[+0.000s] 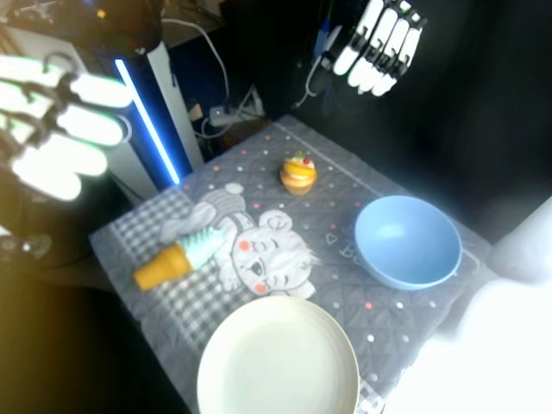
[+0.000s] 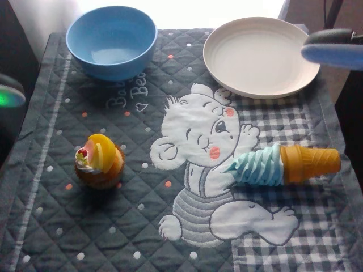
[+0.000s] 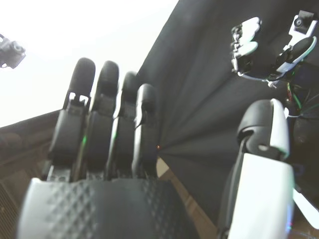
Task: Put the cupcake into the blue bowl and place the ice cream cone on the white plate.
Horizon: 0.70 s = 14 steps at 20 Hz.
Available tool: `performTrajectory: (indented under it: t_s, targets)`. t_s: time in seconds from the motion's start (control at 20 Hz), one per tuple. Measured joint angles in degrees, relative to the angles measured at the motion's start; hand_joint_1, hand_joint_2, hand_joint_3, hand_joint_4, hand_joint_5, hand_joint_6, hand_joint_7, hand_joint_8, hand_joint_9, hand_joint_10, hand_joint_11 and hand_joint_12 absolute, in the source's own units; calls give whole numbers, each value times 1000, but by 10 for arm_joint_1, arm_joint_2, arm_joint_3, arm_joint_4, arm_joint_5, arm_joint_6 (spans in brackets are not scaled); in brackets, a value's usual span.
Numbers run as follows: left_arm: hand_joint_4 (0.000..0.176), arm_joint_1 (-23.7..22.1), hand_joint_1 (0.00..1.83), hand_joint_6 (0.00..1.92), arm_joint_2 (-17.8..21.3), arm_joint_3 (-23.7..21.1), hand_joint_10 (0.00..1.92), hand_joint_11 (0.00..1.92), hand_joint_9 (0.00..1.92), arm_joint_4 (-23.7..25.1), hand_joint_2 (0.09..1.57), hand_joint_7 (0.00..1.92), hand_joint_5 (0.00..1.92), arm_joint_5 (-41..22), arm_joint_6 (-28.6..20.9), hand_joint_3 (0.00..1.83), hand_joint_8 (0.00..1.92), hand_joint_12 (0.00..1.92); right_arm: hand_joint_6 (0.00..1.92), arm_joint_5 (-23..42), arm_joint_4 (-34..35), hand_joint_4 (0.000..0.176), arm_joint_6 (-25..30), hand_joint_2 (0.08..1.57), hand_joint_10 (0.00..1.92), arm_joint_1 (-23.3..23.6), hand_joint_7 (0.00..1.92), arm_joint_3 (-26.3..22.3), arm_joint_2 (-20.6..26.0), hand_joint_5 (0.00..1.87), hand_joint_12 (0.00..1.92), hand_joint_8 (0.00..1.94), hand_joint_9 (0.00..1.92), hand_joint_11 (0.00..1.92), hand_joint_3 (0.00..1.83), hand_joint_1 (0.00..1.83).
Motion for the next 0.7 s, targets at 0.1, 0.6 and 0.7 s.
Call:
performTrajectory:
  t_s: [0.1,0.6,0.7]
  targets:
    - [0,-1,913,4,1,0,0,236,353,-3,712,327,256,2,0,2,1,295,6,-2,1,0,0,862,20,0,459,0,0,314,707,8,424,83,9,657]
    - [0,-7,798,15,7,0,6,396,381,68,722,352,290,69,-34,9,12,177,0,-74,-20,0,37,711,0,0,333,0,3,177,623,0,333,0,0,689]
    - [0,-7,693,0,14,-6,4,375,353,81,770,316,231,92,-45,7,2,179,0,-94,-24,0,37,761,0,0,313,-3,9,137,679,0,324,0,9,662]
